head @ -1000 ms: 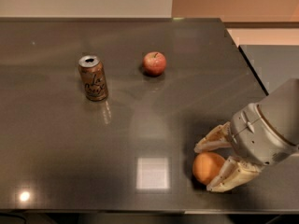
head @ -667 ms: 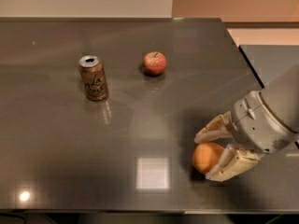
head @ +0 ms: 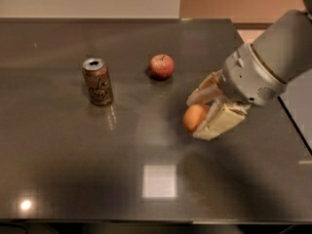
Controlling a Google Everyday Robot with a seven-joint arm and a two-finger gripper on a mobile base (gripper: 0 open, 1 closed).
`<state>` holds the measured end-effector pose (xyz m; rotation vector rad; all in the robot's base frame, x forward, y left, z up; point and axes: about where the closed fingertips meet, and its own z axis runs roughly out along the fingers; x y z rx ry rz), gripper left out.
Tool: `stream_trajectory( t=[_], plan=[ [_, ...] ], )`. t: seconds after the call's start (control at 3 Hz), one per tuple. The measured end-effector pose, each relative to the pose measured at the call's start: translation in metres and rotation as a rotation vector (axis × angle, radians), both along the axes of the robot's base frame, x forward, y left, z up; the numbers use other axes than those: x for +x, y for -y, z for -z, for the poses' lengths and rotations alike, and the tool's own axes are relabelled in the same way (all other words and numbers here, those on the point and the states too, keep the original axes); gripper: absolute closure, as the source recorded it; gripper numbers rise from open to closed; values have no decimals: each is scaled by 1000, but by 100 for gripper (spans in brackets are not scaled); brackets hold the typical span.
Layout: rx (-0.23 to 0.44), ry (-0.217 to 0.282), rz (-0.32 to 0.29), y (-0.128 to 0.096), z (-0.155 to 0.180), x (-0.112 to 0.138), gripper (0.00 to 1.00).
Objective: Move orange near apple
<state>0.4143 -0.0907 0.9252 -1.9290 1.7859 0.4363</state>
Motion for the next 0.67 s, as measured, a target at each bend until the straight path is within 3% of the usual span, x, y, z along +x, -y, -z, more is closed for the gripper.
stream_trajectory(
  t=[0.67],
  plan=[
    [69, 25, 82, -37, -27, 101, 100]
  ],
)
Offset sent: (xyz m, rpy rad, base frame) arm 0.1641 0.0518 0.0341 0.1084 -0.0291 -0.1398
